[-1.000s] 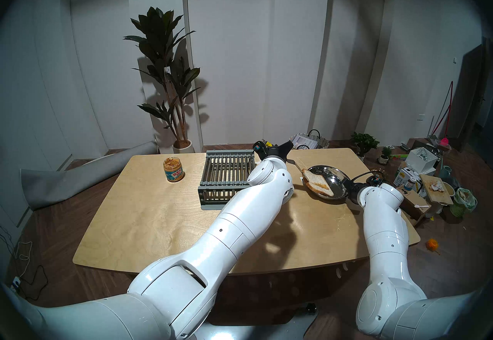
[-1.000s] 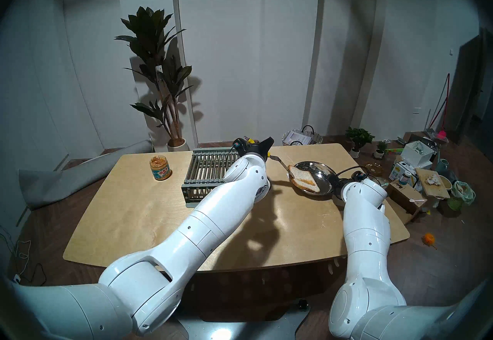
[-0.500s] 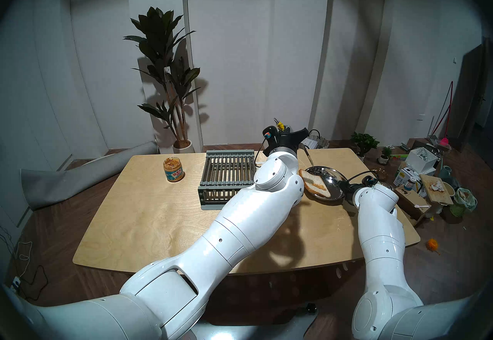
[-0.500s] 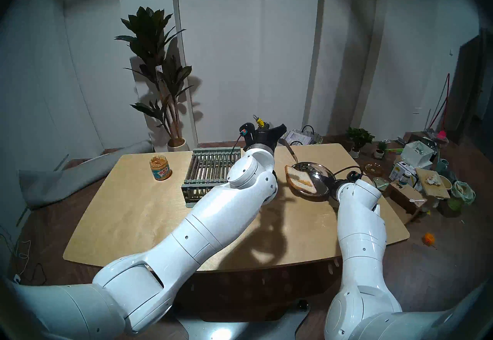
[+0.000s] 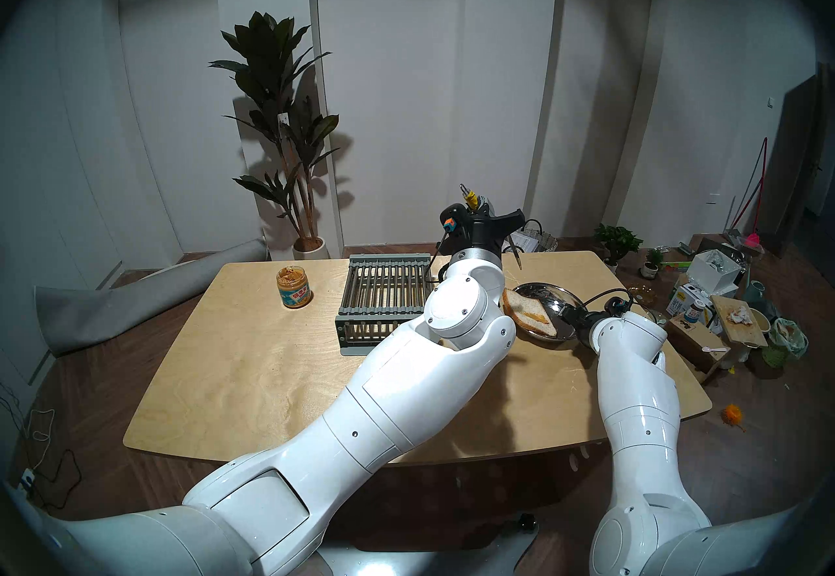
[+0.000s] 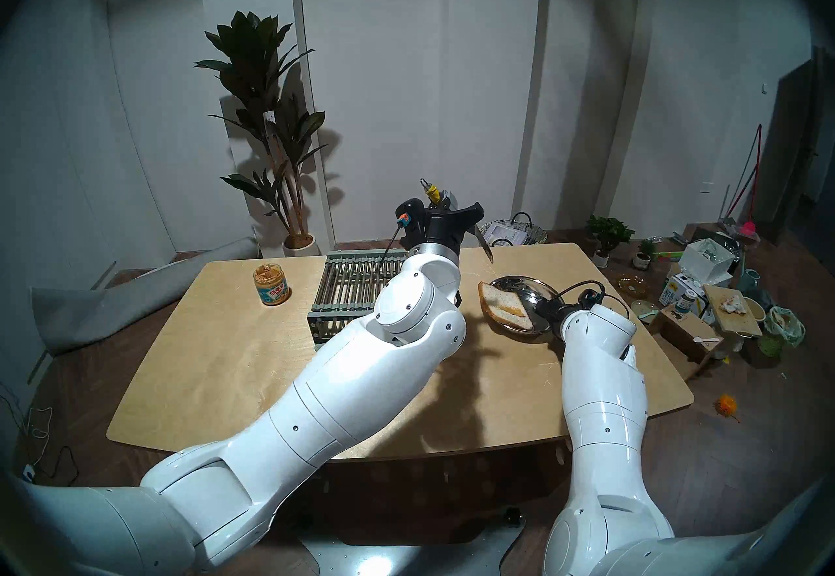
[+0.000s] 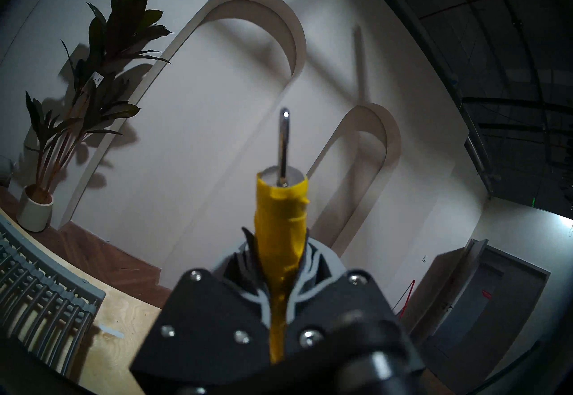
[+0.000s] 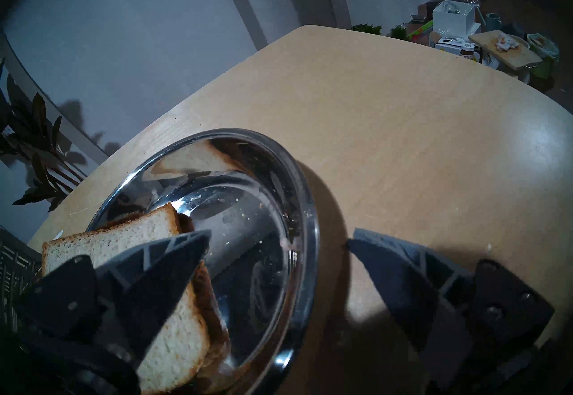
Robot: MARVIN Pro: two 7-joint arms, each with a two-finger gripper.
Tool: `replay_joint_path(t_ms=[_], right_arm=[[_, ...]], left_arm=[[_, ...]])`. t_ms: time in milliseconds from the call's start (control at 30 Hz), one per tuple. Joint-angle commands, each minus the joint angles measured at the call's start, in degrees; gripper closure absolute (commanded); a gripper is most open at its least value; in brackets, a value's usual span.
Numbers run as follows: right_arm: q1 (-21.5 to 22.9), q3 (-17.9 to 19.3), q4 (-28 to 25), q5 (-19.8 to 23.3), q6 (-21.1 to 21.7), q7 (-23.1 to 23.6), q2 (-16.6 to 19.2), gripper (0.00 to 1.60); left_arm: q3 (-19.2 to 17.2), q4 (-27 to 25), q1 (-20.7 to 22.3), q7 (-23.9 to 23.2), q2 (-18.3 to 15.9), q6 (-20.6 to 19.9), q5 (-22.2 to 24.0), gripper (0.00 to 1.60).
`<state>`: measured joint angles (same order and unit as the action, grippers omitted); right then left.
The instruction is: Spread peanut butter over the slice of bread with the knife
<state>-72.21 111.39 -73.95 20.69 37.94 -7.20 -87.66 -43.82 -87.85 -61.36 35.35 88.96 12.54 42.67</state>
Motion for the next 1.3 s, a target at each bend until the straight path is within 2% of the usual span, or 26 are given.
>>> replay_joint_path(t_ms=[0,233,367,600,700,833,1033,1167,1200,1267], right_arm=[[-0.11,0.15,-3.43,0.69,2.27,0.21,-0.25,0.00],[-1.02,0.27,-10.05,0.55,6.13,-0.77,0.37,0.00],[-0.54,0.26,-11.20,0.15,6.41,-1.57,0.92,0.00],[-0.62,-0.17,-17.26,-1.27,9.08,-3.45,2.80,0.00],[-0.40,-0.39,-18.56,-1.75,8.55,-3.57,3.13,0.00],[-0.35,-1.80,-22.40,-1.79,5.46,-1.38,3.77,0.00],[-2.61,-5.03,-26.95,-3.37,0.41,1.36,4.66,0.00],[-4.13,-6.62,-28.88,-4.28,-2.00,2.32,4.68,0.00],[-5.24,-7.40,-30.14,-4.54,-2.81,2.72,4.34,0.00],[-5.73,-7.80,-30.45,-4.79,-3.38,2.87,4.27,0.00]], left_arm=[[-0.51,-3.52,0.65,0.36,-0.92,-1.01,-0.25,1.60],[-0.94,-3.90,0.90,0.83,-1.36,-1.18,-0.20,1.60],[-1.08,-4.18,0.97,0.79,-1.56,-1.39,-0.09,1.60],[-1.87,-5.01,0.85,0.69,-2.37,-1.31,0.13,1.60],[-2.16,-5.33,0.77,0.72,-2.68,-1.20,0.12,1.60],[-2.61,-5.85,0.53,1.09,-4.73,-1.05,-1.49,1.60],[-1.97,-7.11,-0.43,2.45,-9.51,-1.09,-6.85,1.60],[-2.05,-8.88,-1.65,2.20,-12.56,0.78,-10.05,1.60],[-2.28,-9.16,-2.39,2.50,-14.09,1.90,-13.30,1.60],[-2.46,-9.36,-2.94,2.61,-14.66,2.27,-14.57,1.60]])
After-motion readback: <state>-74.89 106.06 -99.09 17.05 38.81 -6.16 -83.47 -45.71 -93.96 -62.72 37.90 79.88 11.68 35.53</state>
